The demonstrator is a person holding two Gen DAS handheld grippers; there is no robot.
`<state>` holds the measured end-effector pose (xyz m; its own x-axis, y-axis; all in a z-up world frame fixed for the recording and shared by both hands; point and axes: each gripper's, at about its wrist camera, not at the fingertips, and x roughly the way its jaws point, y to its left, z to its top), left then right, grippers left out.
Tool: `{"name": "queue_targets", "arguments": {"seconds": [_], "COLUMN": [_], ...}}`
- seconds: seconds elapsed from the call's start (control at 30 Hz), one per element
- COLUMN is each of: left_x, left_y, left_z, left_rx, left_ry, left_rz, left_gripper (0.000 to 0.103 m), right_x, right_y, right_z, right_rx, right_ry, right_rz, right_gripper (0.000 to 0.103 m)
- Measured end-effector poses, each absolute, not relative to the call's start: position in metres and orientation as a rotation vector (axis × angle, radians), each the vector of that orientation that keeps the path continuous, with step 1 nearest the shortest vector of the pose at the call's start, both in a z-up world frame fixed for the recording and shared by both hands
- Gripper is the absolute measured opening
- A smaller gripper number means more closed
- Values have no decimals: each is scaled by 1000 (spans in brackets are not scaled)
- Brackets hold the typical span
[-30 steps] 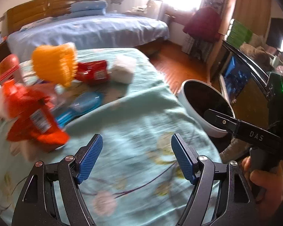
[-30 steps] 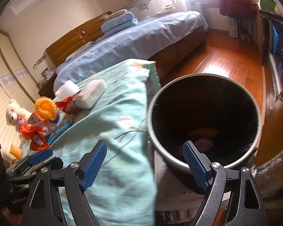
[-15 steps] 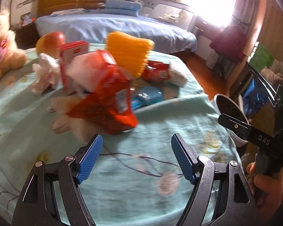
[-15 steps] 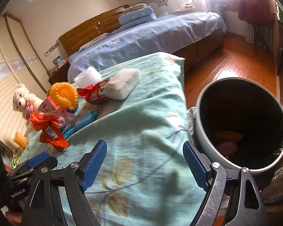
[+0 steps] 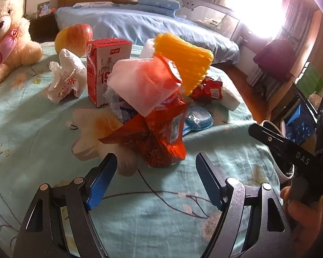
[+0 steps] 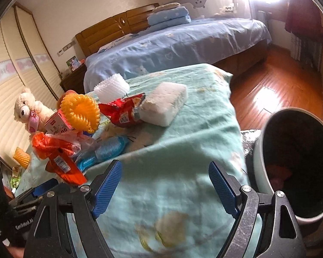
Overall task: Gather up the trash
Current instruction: 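Grasp the red-orange wrapper with the left gripper while the right gripper grasps the white sponge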
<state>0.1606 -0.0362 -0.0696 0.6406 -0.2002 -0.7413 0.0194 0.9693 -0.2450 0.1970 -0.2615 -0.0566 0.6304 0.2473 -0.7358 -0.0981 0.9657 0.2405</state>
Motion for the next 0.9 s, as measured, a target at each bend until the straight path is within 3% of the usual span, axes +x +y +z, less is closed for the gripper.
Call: {"name": "queue_targets", "arguments": {"seconds": [0.3, 0.5, 0.57, 0.63, 0.73, 0.9], "left_x": [180, 188, 189, 193, 189, 179], "left_y": [-35, -33, -32, -33, -34, -32], "left_z": [-73, -77, -77, -78, -78, -77], "left_rx": [-229, -236, -242, -236, -235, -256], "left_ry": [886, 902, 901, 910, 911, 907], "left_rz": [-129, -137, -153, -176, -193, -222], "left_gripper": [77, 76, 61, 44, 28, 21], "right_x": [243, 266, 273, 276, 274, 258], "right_y": [-251, -250, -247, -244, -241, -246], "right_z": [-68, -70, -73, -75, -77, -69], "right_rx": [154, 136, 123, 117, 103, 111], "right_ry": [881, 892, 902, 909, 910, 882], "right_rz": [190, 188, 191, 198, 209, 216], "right_gripper": [83, 66, 58, 40, 29, 28]}}
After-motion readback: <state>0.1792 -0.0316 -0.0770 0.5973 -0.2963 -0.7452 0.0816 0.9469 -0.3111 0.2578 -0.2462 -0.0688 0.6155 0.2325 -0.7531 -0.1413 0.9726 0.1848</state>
